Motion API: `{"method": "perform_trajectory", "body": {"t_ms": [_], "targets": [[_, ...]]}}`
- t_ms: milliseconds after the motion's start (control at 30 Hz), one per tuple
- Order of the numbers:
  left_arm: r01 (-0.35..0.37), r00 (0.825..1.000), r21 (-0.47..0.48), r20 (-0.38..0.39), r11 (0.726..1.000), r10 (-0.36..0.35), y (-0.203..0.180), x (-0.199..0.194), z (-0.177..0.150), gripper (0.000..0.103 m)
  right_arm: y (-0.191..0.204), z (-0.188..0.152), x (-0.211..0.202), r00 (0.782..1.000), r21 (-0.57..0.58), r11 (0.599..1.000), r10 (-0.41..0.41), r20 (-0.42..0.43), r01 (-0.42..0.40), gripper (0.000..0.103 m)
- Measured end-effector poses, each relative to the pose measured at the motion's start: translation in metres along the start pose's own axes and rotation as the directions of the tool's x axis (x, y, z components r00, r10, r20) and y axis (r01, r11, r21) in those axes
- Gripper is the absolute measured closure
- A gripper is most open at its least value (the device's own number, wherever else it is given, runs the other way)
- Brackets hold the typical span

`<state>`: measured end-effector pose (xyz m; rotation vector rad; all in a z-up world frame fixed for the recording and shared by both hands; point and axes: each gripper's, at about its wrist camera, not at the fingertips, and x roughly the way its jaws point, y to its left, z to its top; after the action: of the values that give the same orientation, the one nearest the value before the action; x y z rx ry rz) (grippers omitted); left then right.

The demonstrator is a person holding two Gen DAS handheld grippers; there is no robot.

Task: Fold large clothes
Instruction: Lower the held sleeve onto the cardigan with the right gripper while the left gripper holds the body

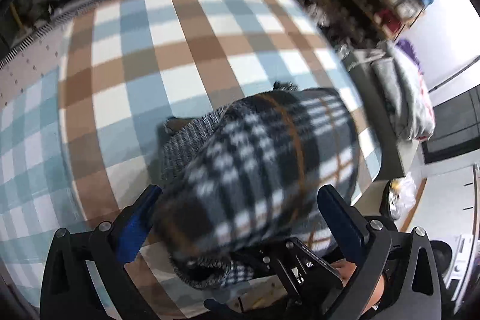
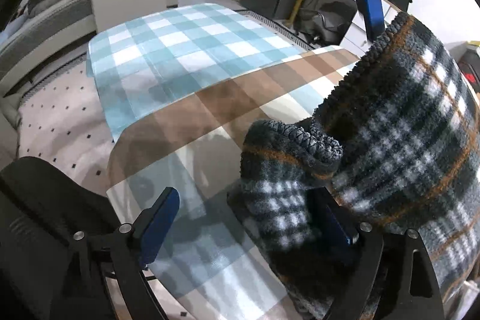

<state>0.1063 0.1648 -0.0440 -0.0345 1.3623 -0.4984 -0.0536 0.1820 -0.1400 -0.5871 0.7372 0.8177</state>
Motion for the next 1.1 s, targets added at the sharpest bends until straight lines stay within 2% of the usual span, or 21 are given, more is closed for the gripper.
{"method": "perform_trajectory", "body": {"t_ms": [100,167,267,400,500,700,767,800,867,900,1000,1033,1100], "targets": [[-0.022,1.000,-0.032,-0.012,0.999,0.022,0.009,0.010,0.007,0.003,-0.009,-0.004,-0.007,0.999,0.014,0.999,0.033,0.032,-0.034,0.012],[0.011,0.999,-0.076,-0.046,0.997,-0.014,0.021,0.022,0.011,0.002,-0.009,-0.006,-0.008,0.997,0.006,0.998,0.056,0.052,-0.056,0.012],[0.032,0.998,-0.122,-0.045,0.992,-0.037,0.034,0.026,0.012,0.001,-0.007,-0.010,-0.019,0.991,-0.031,0.995,0.101,0.091,-0.099,0.005],[0.041,0.998,-0.134,-0.039,0.990,-0.047,0.036,0.029,0.011,0.001,-0.004,-0.014,-0.035,0.991,-0.058,0.992,0.118,0.064,-0.115,0.003],[0.017,0.999,-0.117,-0.034,0.993,-0.021,0.029,0.024,0.011,0.001,-0.006,-0.015,-0.049,0.991,-0.058,0.990,0.130,0.007,-0.130,0.002],[-0.025,1.000,-0.116,-0.022,0.993,0.023,0.032,0.018,0.013,0.001,-0.034,-0.030,-0.107,0.980,0.031,0.981,0.195,-0.046,-0.193,0.002],[-0.012,1.000,-0.124,-0.023,0.992,0.009,0.035,0.019,0.011,0.001,-0.054,-0.035,-0.123,0.978,0.085,0.975,0.209,-0.028,-0.206,0.002],[-0.011,1.000,-0.130,-0.022,0.991,0.008,0.036,0.020,0.010,0.001,-0.065,-0.035,-0.131,0.979,0.113,0.973,0.205,-0.018,-0.202,0.002],[-0.007,1.000,-0.139,-0.019,0.990,0.005,0.037,0.020,0.010,0.001,-0.096,-0.031,-0.145,0.988,0.208,0.966,0.154,0.023,-0.156,0.000],[-0.011,1.000,-0.141,-0.020,0.990,0.008,0.037,0.020,0.010,0.001,-0.113,-0.027,-0.144,0.993,0.269,0.956,0.117,0.018,-0.117,0.000],[-0.038,0.999,-0.141,-0.016,0.989,0.036,0.035,0.019,0.012,0.001,-0.144,-0.013,-0.124,0.999,0.338,0.941,0.018,-0.046,-0.001,0.000],[-0.085,0.996,-0.135,0.001,0.987,0.086,0.033,0.016,0.013,0.001,-0.155,-0.010,-0.111,0.996,0.361,0.933,0.016,-0.083,0.015,0.000],[-0.135,0.990,-0.129,0.013,0.982,0.137,0.030,0.012,0.013,0.001,-0.169,-0.012,-0.078,0.980,0.417,0.909,0.069,-0.189,0.016,0.000]]}}
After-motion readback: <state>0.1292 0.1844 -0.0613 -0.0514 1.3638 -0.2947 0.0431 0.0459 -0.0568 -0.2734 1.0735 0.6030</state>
